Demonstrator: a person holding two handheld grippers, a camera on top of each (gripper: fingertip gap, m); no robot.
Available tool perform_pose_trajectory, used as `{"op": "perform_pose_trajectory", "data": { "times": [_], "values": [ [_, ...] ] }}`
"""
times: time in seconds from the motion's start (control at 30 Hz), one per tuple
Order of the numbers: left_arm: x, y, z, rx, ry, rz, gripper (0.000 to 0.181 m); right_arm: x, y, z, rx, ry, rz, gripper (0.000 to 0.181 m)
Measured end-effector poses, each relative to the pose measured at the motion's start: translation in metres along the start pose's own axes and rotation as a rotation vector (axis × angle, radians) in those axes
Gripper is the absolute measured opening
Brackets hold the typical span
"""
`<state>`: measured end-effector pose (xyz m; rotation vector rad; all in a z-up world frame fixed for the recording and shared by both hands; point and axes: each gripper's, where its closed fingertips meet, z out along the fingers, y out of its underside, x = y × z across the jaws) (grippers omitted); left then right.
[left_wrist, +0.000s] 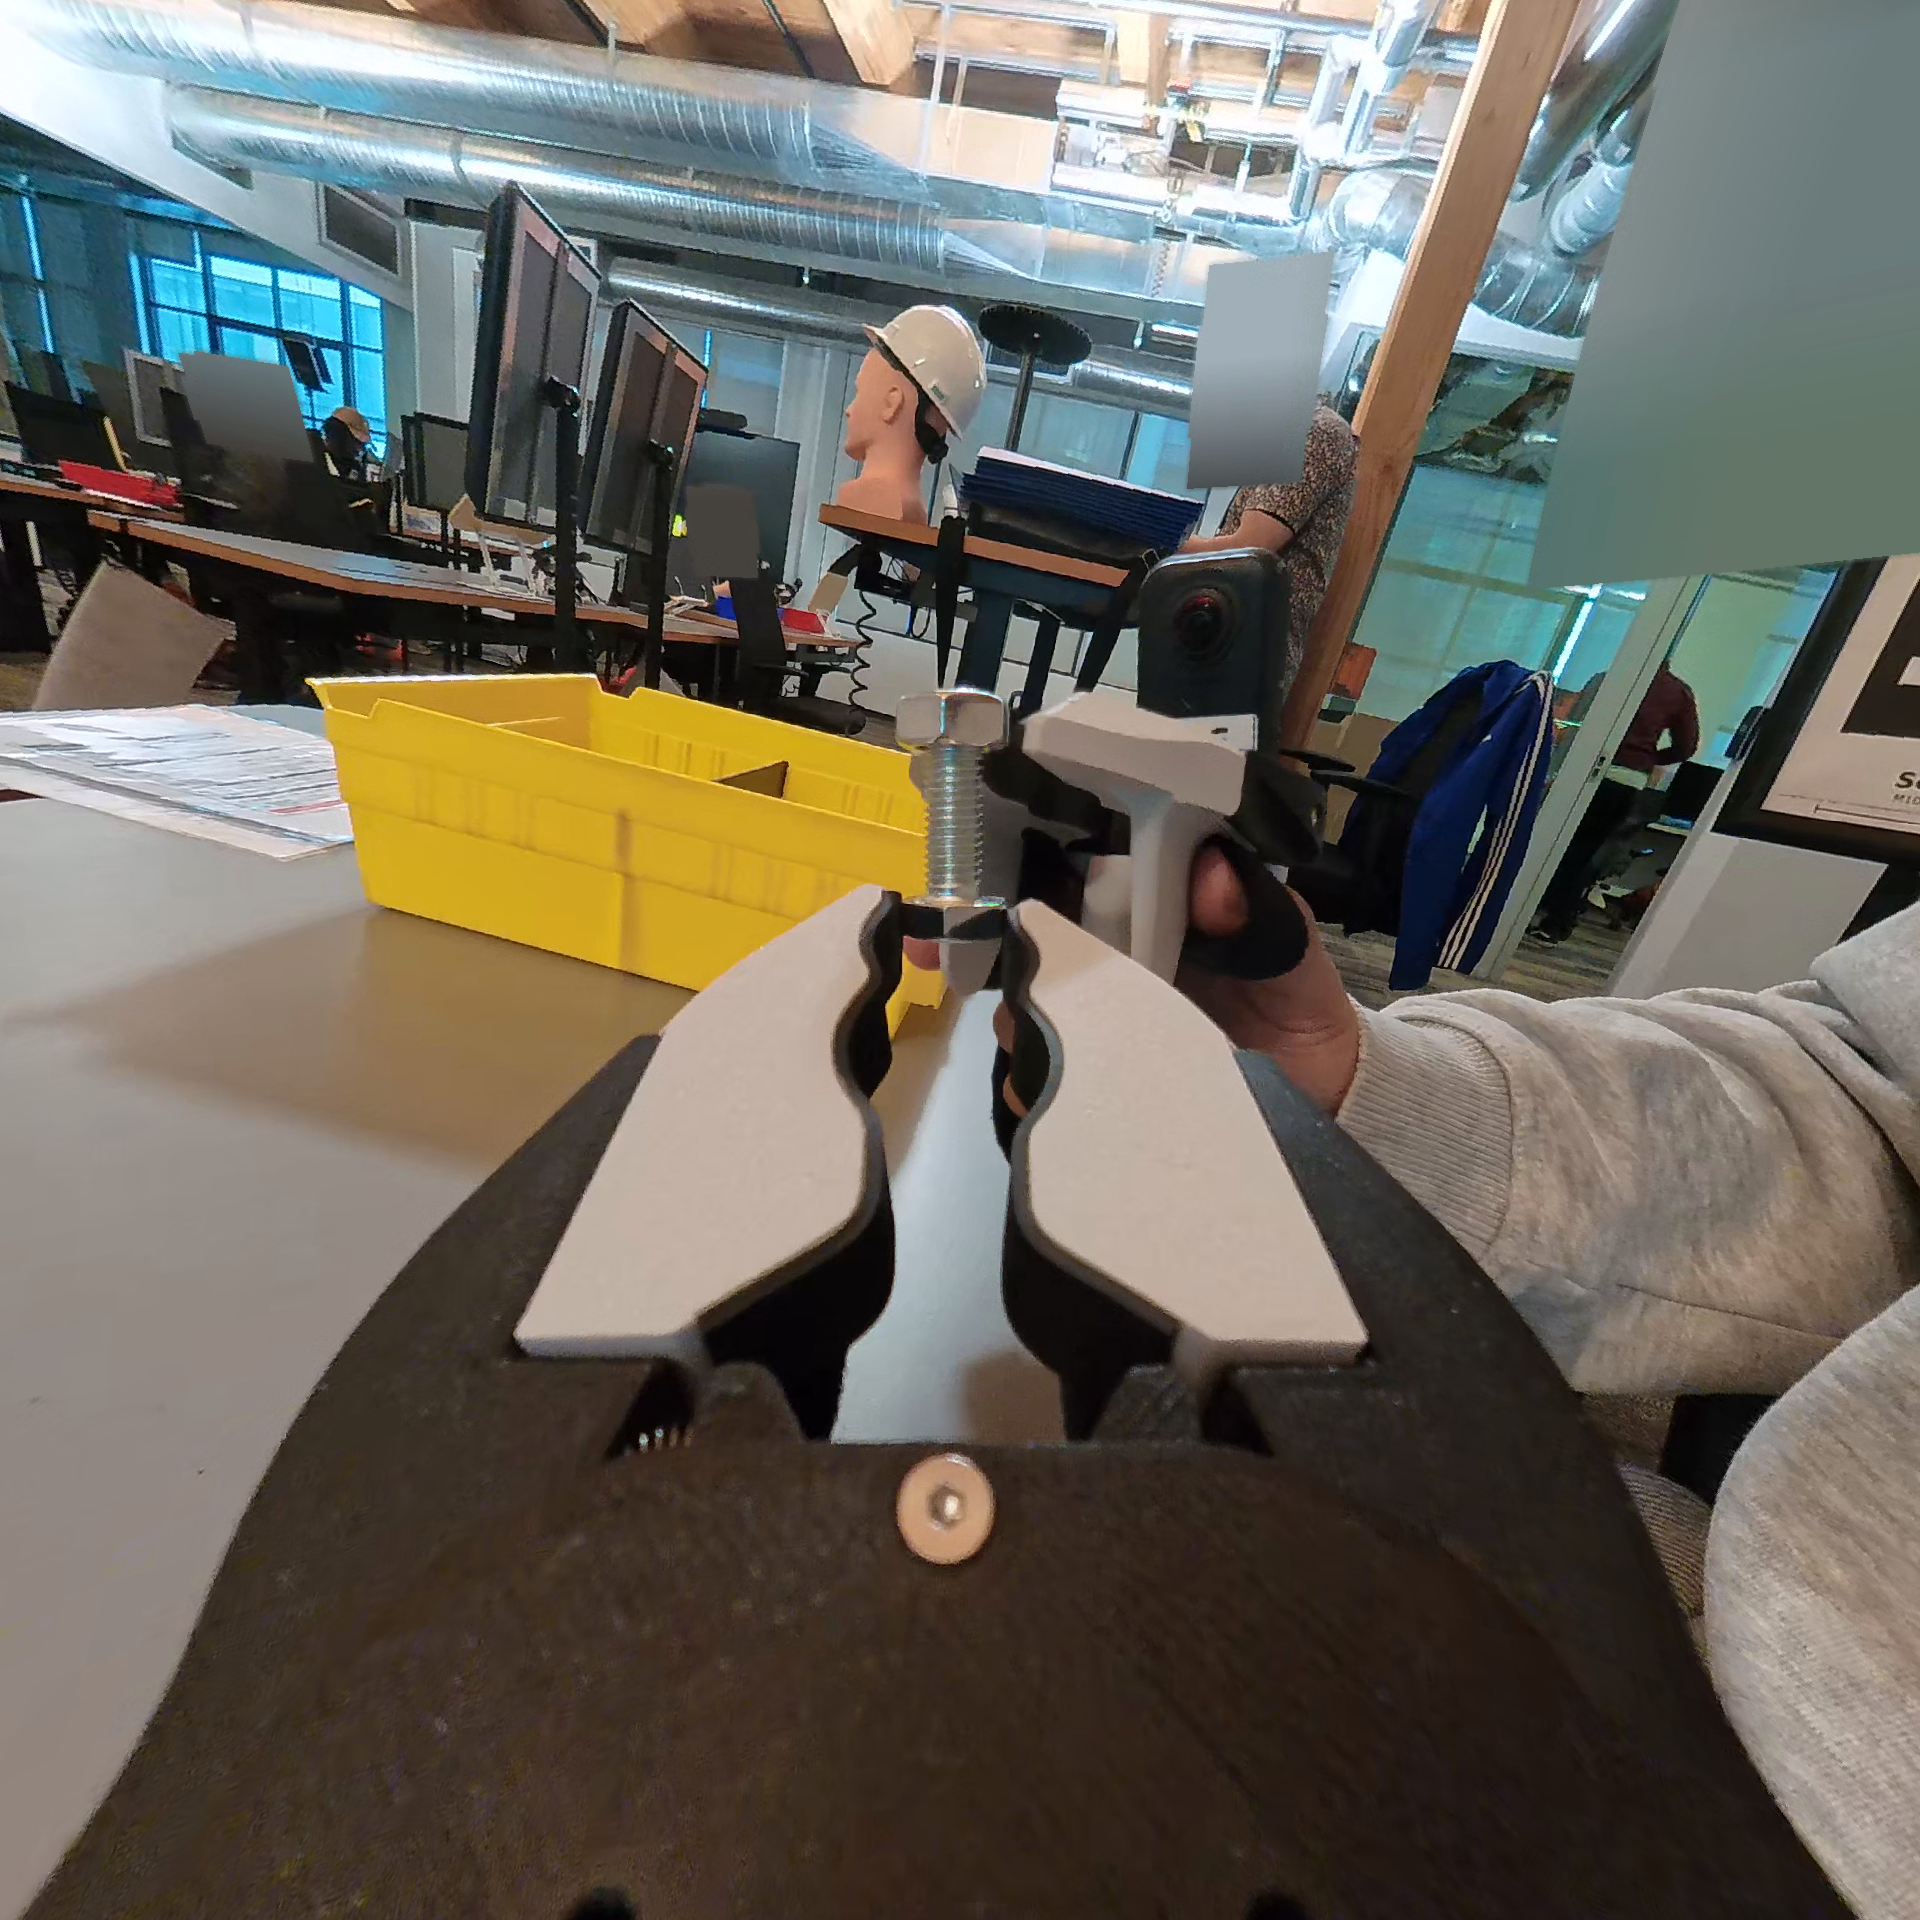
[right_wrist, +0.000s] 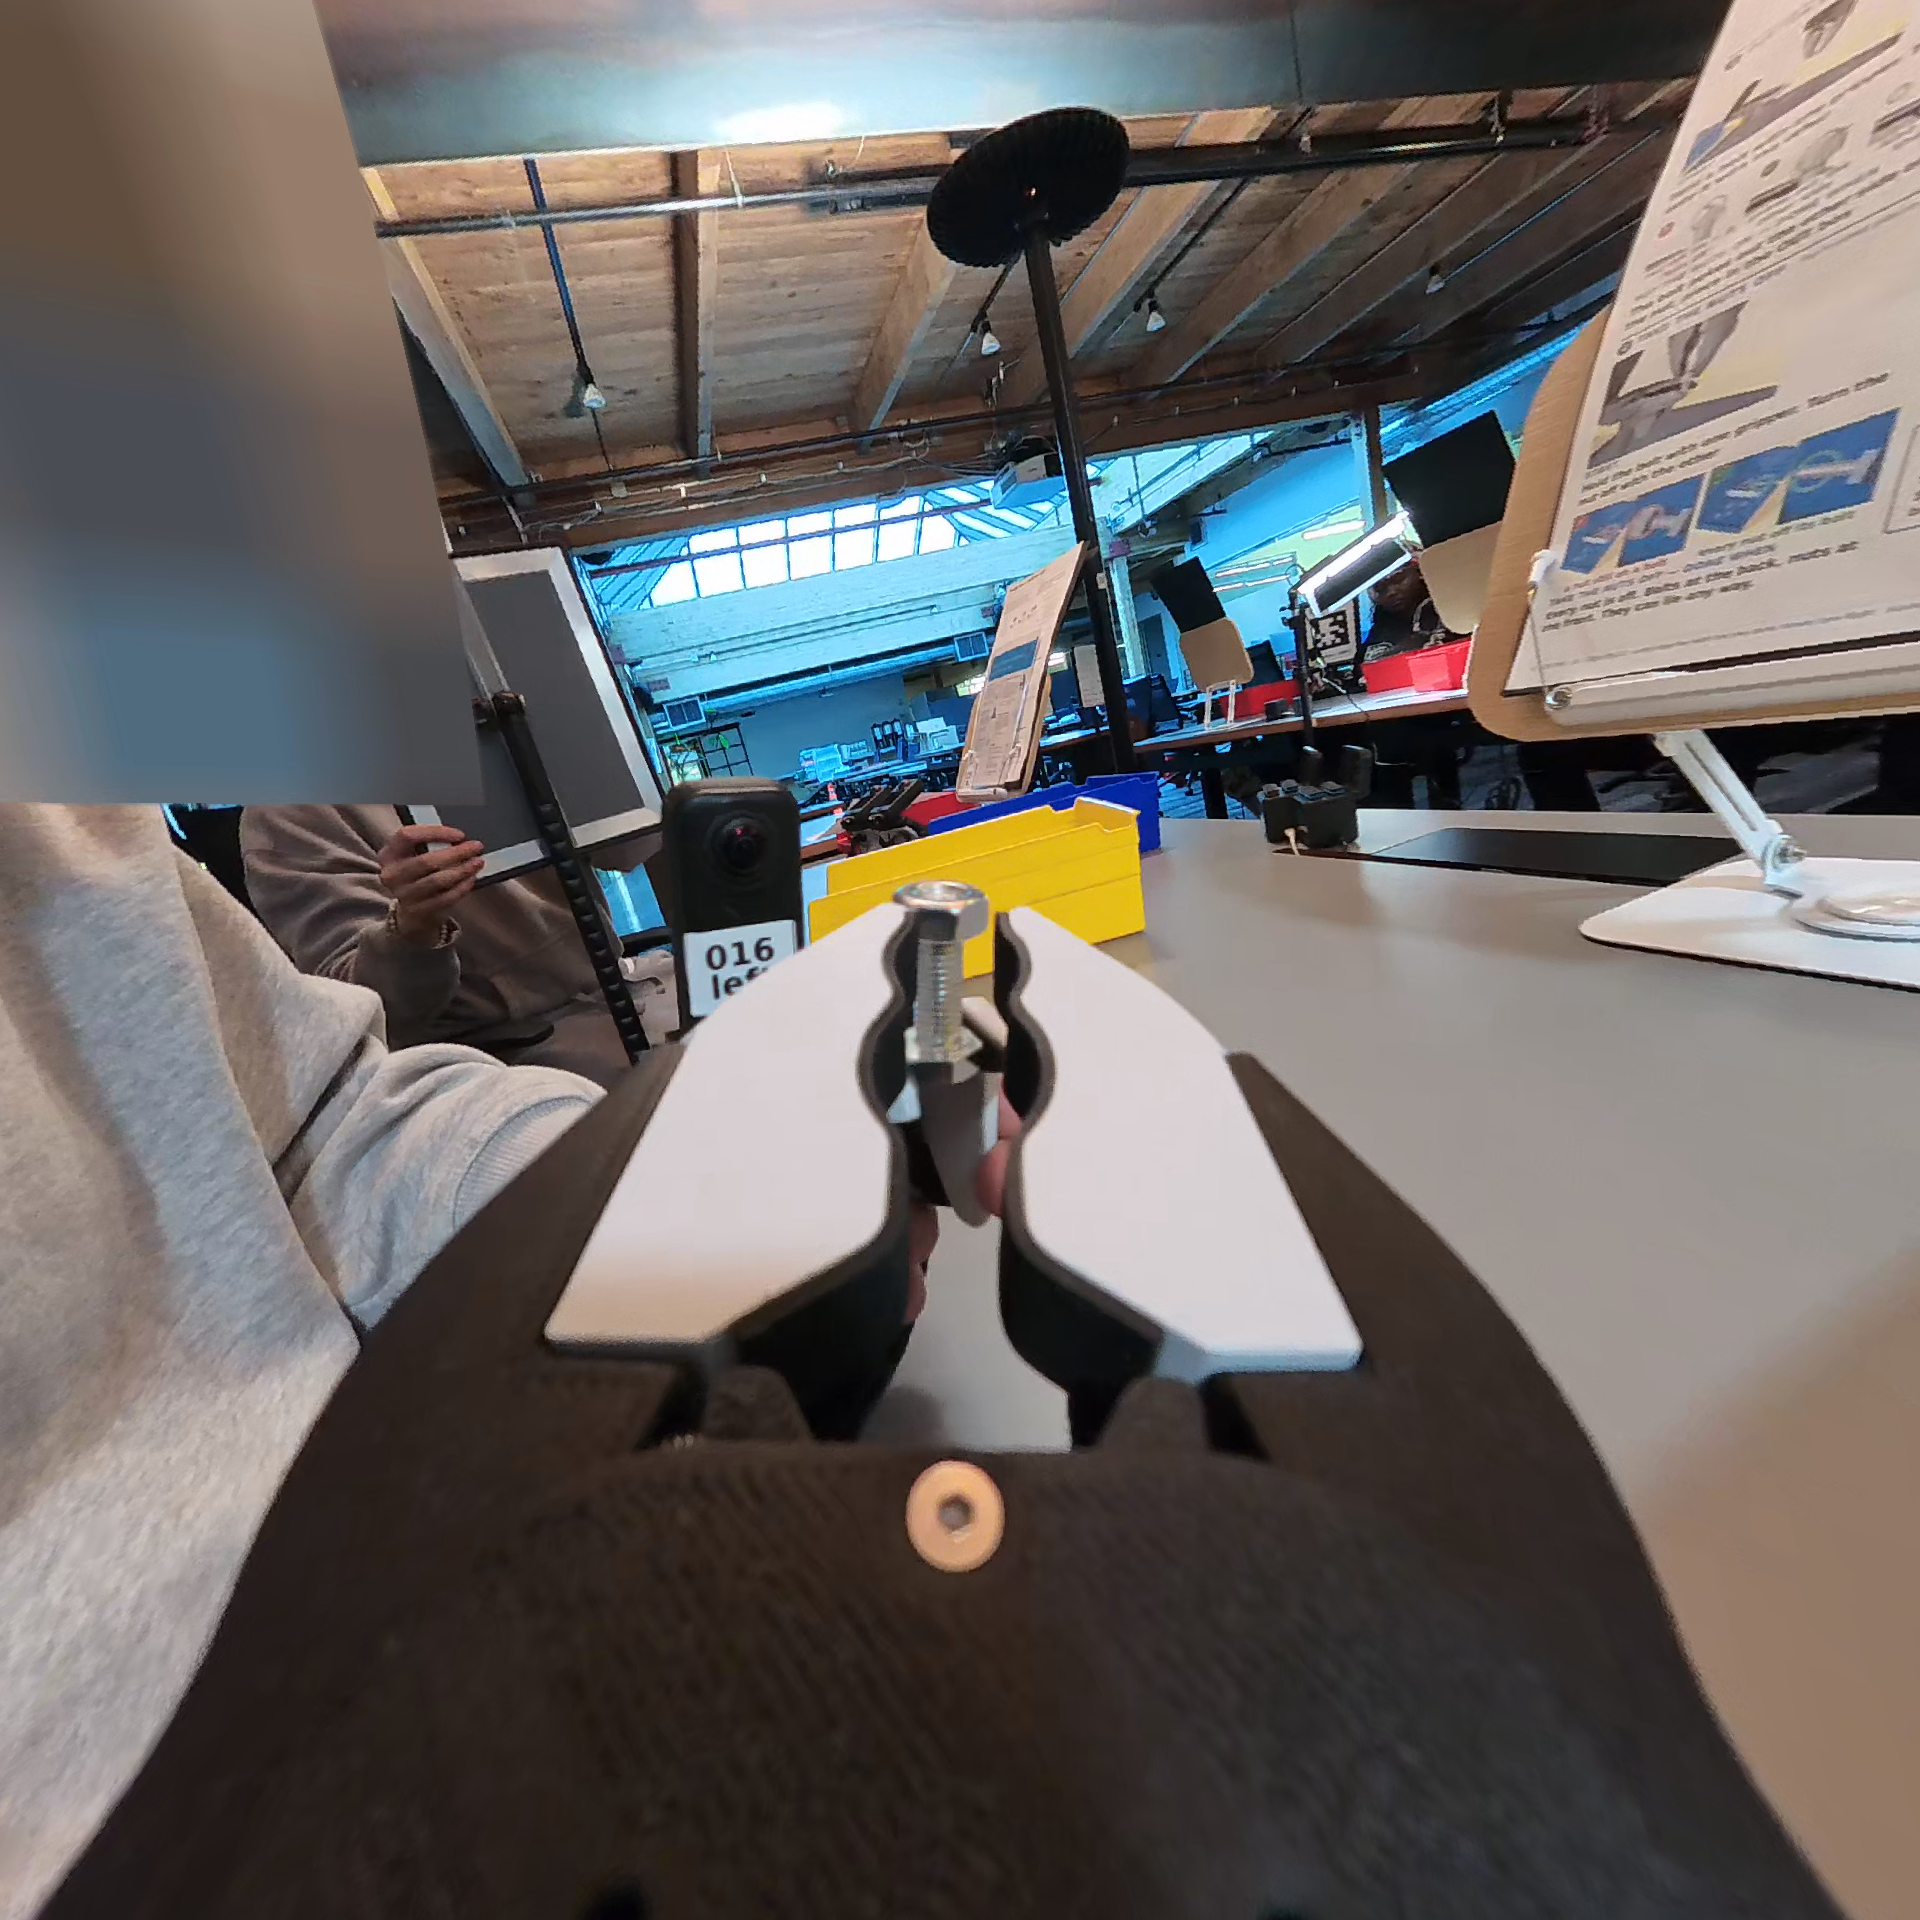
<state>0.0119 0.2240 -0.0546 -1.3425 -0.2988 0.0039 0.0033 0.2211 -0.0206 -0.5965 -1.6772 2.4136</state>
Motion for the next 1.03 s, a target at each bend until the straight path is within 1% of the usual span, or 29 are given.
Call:
{"op": "perform_pose_trajectory", "data": {
  "times": [0.27, 0.5, 0.63, 0.83, 1.03],
  "values": [
    [-0.002, -0.001, -0.001, 0.008, -0.006, -0.017, 0.019, -0.002, 0.009, 0.005, -0.052, -0.006, 0.013, 0.017],
    [0.001, 0.001, 0.000, -0.004, 0.009, -0.014, 0.019, -0.002, 0.015, 0.007, -0.080, -0.004, 0.015, 0.015],
    [0.002, 0.003, 0.001, -0.010, 0.021, -0.021, 0.019, -0.003, 0.018, 0.008, -0.101, -0.001, -0.012, 0.010],
    [0.003, 0.005, 0.001, -0.034, 0.050, -0.055, 0.019, -0.003, 0.021, 0.008, -0.127, 0.000, -0.026, 0.009],
    [0.006, 0.005, 0.001, -0.037, 0.076, -0.068, 0.024, -0.005, 0.019, 0.007, -0.117, -0.014, -0.037, 0.009]
  ]
}}
